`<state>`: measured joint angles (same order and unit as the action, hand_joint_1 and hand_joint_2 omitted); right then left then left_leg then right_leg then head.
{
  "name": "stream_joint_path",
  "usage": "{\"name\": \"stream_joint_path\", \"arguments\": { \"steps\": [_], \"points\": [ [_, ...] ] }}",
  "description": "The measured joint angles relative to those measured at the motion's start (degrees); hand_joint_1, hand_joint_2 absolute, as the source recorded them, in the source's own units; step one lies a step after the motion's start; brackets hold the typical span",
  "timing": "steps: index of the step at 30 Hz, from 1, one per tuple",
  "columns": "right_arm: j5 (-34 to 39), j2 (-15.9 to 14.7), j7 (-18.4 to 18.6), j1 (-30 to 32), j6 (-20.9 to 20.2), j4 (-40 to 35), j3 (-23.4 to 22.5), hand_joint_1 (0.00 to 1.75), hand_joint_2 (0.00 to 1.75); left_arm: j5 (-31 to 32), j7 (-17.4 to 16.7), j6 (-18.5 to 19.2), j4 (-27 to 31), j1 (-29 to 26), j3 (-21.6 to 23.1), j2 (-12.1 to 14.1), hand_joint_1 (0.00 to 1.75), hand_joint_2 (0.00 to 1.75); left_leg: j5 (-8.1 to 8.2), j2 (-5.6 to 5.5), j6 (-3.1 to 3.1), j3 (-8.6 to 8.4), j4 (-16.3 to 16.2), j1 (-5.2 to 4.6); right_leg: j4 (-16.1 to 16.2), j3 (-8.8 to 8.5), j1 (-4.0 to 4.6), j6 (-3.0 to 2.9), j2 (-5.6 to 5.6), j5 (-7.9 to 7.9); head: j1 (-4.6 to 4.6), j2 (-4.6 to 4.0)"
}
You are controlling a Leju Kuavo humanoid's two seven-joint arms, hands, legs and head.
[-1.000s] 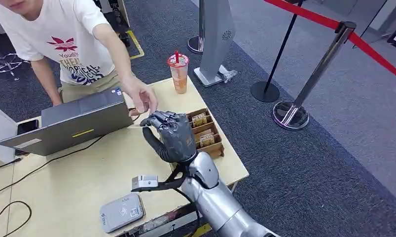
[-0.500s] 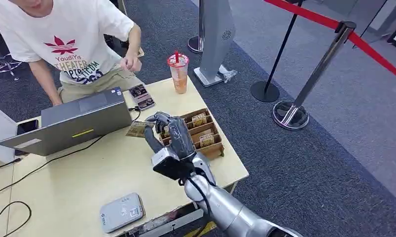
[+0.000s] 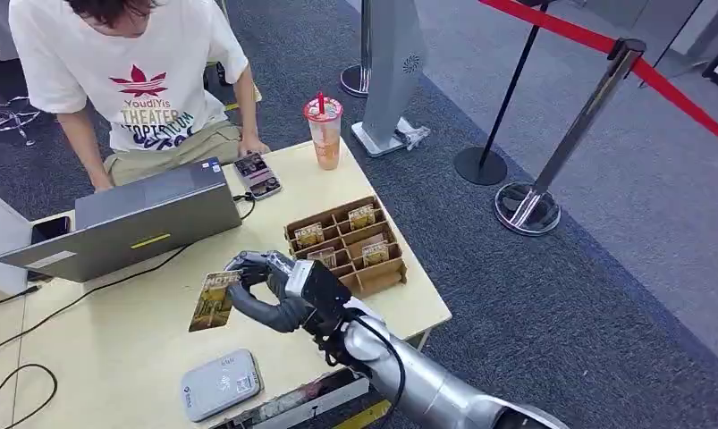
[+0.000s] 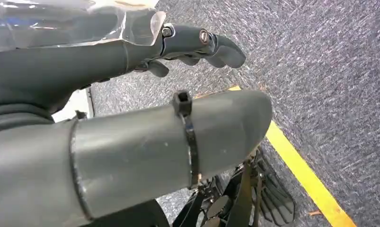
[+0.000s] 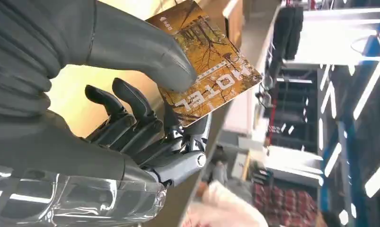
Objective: Pass the card to the sensor for recognition and then transmit it.
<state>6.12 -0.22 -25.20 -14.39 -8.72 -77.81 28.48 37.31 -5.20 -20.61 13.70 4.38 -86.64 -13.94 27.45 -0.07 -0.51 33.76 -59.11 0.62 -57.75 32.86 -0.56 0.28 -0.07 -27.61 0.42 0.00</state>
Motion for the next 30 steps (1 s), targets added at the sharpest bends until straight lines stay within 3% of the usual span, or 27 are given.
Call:
{"name": "stream_joint_path", "arguments": {
  "steps": [16, 30],
  "points": [
    [4.06, -1.62, 1.27, -1.71, -6.38, 9.95, 10.53, 1.75, 1.75, 0.33, -0.68, 0.57, 0.0, 0.02, 1.01, 1.01, 0.0, 0.0, 0.0, 0.01, 0.0, 0.0, 0.0, 0.0, 0.0, -0.01, 0.0, 0.0, 0.01, 0.0, 0.0, 0.0],
    [6.45, -0.22, 1.05, -6.64, -5.68, 22.41, 14.12, 1.75, 1.75, 0.59, -1.33, 1.4, -0.02, -0.13, 1.07, 1.27, 0.0, 0.0, 0.0, 0.0, 0.0, 0.0, 0.0, 0.01, -0.01, -0.02, 0.0, 0.0, 0.0, 0.01, -0.02, 0.0]
  ]
}}
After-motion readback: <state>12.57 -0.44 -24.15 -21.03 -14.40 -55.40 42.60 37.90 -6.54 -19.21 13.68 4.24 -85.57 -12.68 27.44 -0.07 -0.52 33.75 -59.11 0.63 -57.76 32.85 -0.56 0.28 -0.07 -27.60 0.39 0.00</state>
